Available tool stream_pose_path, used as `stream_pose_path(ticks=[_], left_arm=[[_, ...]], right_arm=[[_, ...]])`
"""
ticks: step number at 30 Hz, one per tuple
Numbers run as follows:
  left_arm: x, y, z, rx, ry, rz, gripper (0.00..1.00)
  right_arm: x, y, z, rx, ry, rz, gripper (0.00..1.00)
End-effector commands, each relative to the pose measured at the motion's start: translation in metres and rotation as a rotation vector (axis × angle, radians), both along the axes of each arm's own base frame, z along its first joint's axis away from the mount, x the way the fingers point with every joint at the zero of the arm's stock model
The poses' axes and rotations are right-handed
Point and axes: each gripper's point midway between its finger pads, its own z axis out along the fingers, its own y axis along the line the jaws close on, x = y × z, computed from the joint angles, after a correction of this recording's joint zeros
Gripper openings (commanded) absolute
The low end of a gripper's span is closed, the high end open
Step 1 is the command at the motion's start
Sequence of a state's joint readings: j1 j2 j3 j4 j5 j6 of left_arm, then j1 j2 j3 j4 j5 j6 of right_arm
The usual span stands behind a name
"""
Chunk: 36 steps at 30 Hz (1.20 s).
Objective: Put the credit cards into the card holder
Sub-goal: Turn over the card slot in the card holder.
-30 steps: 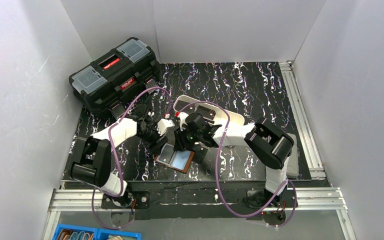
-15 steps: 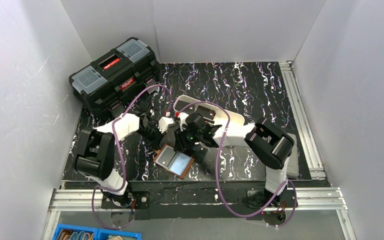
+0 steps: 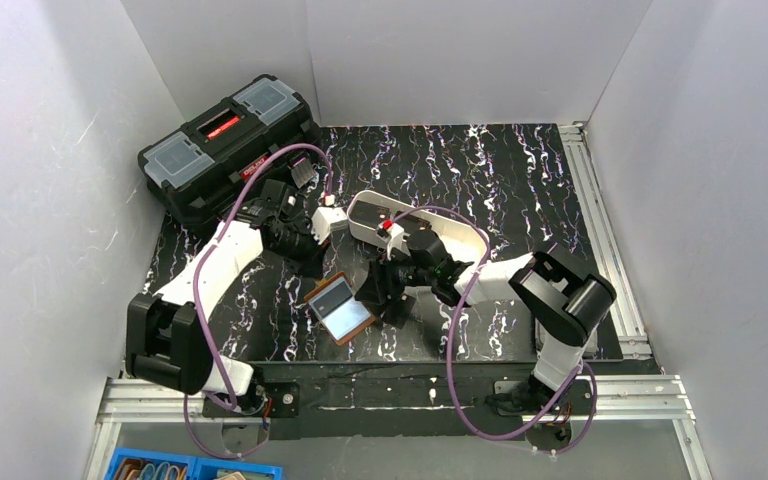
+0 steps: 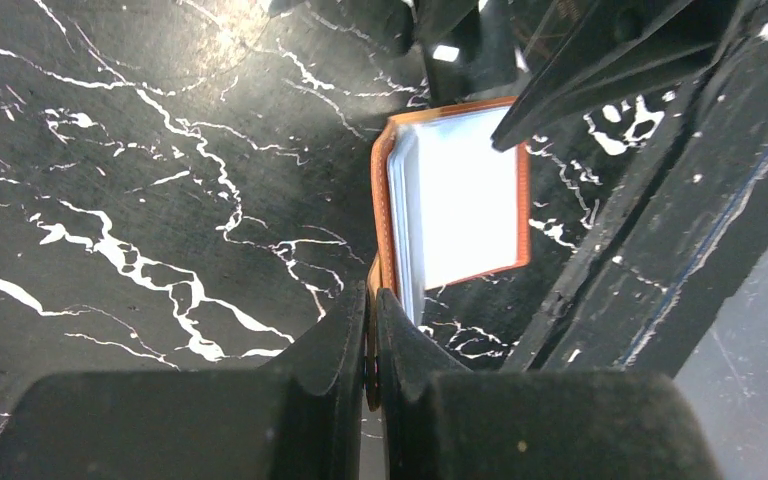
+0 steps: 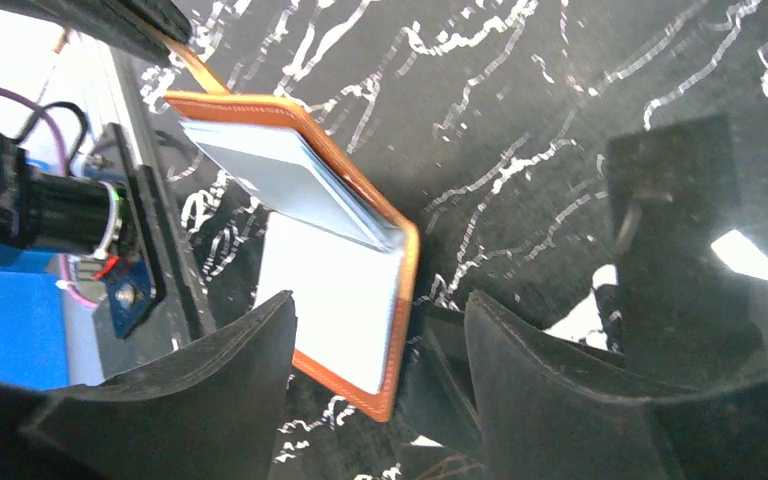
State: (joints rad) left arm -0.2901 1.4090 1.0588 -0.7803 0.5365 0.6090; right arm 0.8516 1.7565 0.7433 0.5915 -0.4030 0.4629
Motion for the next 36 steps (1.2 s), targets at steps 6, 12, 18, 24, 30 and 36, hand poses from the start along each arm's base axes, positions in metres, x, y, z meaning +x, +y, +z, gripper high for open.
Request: stream_pose_path(ticks=[6, 12, 18, 24, 30, 36], left_arm=[[-0.030, -0.007, 0.013, -0.064, 0.087, 0.003, 0.00], [-0.034, -0.003, 0.005, -0.052, 0.090, 0.002, 0.00], [-0.030, -0.008, 0.013, -0.077, 0.085, 0.019, 0.00], [-0.026, -0.010, 0.019, -0.081, 0.072, 0.024, 0.00], [-0.025, -0.011, 0.026, -0.091, 0.063, 0.032, 0.00], [-0.028, -0.016, 0.032, -0.095, 0.059, 0.020, 0.00]], right_arm=[[0.007, 0.022, 0.068, 0.210, -0.100, 0.023, 0.75], [0.019, 0.025, 0.051, 0.114, -0.105, -0.010, 0.72], [0.018, 0.032, 0.048, 0.087, -0.125, -0.007, 0.72], [0.008, 0.042, 0.039, 0.061, -0.123, 0.059, 0.72], [0.008, 0.046, 0.036, 0.033, -0.143, 0.066, 0.72], [0.007, 0.046, 0.046, 0.059, -0.164, 0.053, 0.72]])
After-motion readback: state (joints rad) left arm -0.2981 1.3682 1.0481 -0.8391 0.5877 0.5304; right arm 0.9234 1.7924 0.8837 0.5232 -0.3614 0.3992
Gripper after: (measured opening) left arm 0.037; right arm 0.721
